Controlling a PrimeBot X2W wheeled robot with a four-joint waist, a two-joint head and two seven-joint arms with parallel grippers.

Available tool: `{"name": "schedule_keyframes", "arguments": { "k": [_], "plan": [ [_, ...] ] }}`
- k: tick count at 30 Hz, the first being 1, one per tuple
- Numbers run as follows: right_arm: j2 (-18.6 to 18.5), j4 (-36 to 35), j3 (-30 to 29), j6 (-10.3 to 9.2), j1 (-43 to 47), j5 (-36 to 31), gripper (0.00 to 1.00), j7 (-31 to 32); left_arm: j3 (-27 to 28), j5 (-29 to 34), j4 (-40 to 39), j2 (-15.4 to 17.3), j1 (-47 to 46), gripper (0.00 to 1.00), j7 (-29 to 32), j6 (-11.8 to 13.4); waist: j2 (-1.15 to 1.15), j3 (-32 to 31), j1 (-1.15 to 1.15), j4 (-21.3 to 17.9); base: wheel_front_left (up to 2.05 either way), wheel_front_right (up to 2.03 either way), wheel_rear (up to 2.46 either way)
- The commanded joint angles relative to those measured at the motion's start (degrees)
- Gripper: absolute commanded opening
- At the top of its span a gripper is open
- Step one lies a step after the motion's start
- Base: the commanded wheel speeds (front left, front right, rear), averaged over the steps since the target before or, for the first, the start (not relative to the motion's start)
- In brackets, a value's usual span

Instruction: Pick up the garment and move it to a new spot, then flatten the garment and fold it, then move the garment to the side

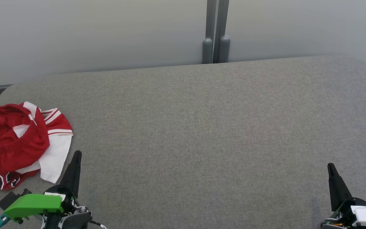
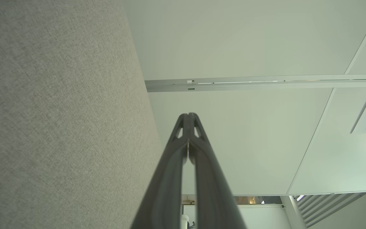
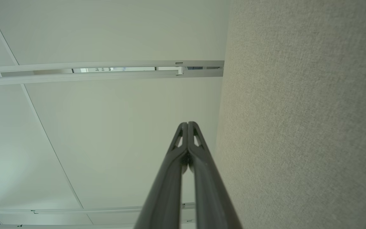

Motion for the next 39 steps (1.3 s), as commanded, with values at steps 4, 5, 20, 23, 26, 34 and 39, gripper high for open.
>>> {"name": "schedule_keyframes", "arguments": {
  "k": [4,5,20,23,26,34,39],
  "plan": [
    [-0.13,-0.14,-0.11,0.02,0.72,-0.06,0.0,0.23,0.09,-0.21,-0.2,0.07,-0.76,0.0,-0.04,-0.36,0.0,0.0,0.0,0.0,0.0,0.0,0.0],
    [-0.13,-0.14,-0.11,0.02,0.72,-0.06,0.0,0.23,0.09,-0.21,-0.2,0.07,-0.76,0.0,-0.04,-0.36,0.0,0.0,0.0,0.0,0.0,0.0,0.0],
    [-0.13,-0.14,-0.11,0.02,0.72,-0.06,0.0,0.23,0.09,-0.21,-0.2,0.07,-0.77,0.0,-0.03,-0.36,0.0,0.0,0.0,0.0,0.0,0.0,0.0],
    [0.02,0.2,0.03,0.0,-0.01,-0.01,1.0,-0.02,-0.01,0.01,0.13,-0.01,0.07,1.0,-0.03,0.03,0.0,0.0,0.0,0.0,0.0,0.0,0.0],
    [0.39,1.79,0.19,-0.01,-0.02,-0.02,1.0,-0.03,-0.1,0.03,1.69,-0.32,1.21,1.0,-0.06,0.13,0.0,0.0,0.0,0.0,0.0,0.0,0.0],
    [0.41,3.21,2.31,-0.01,-1.96,-1.17,1.0,-1.5,-1.21,1.37,1.38,-0.29,1.5,1.0,-2.75,0.17,0.0,0.05,0.0,-0.03,0.0,0.0,0.0],
    [0.36,4.67,3.38,-0.01,-3.44,-2.79,1.0,-2.52,-1.88,2.63,1.42,-0.18,1.36,1.0,-4.51,0.14,0.0,0.07,0.0,-0.01,0.0,0.0,0.0]
  ]
}}
